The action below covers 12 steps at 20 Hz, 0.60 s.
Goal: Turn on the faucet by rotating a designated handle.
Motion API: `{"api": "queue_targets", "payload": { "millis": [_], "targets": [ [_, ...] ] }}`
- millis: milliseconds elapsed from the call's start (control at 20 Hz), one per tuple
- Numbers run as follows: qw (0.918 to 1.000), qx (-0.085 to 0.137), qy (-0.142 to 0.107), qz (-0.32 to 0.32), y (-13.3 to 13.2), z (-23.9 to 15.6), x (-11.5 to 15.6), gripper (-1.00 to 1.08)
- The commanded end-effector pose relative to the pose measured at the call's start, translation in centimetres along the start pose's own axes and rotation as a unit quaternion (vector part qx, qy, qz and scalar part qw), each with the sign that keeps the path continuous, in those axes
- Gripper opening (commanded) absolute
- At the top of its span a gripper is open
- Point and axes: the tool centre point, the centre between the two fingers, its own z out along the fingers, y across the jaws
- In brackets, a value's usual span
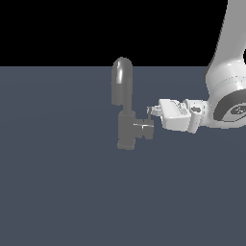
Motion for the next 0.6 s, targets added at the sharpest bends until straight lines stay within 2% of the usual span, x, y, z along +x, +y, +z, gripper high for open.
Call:
{"api": "queue_targets", "payload": {
  "millis": [0, 550],
  "targets": [
    [1.0000, 0.000, 0.000, 0.000, 0.7, 0.0, -0.2, -1.00],
    [1.0000, 0.000, 0.000, 0.000, 4.0, 0.0, -1.0, -1.00]
  ]
}}
